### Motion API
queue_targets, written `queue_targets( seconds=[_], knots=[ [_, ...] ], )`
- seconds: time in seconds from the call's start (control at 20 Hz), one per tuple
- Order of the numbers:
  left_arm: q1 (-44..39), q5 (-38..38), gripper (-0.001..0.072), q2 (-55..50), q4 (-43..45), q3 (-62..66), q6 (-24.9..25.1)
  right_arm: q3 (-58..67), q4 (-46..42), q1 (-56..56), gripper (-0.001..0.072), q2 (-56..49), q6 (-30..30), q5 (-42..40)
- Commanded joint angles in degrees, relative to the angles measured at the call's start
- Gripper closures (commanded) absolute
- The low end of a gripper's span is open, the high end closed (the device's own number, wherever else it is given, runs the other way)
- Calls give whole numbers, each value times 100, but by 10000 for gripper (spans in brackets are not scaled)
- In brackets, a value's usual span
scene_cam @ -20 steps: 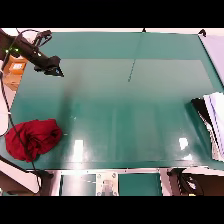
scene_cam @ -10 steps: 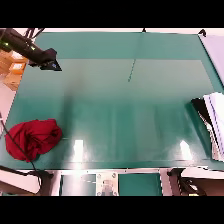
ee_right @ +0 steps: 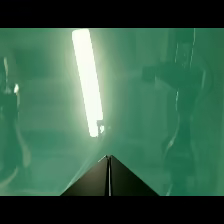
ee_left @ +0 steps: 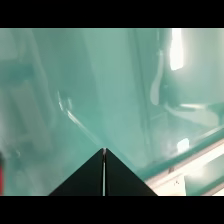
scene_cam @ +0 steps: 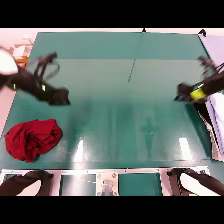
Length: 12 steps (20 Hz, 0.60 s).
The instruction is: Fold the shirts.
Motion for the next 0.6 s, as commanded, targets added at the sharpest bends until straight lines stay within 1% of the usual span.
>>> queue_targets(
  seconds=[0.0,0.1,0.2,0.4,0.55],
  knots=[
    [-129,382,683,1137,42,-1617,-238,-1633,444,1176,693,822,-4,-1104],
    [-127,323,682,1296,66,-1777,-236,-1814,542,1547,694,876,-9,-1364],
    [-129,302,682,1294,61,-1775,-240,-1814,555,1775,693,876,-7,-1296],
    [-129,511,682,1294,55,-1775,-240,-1814,570,1825,693,876,-7,-1296],
    [-129,483,682,1294,37,-1775,-243,-1814,573,1827,693,876,-7,-1298]
  ],
)
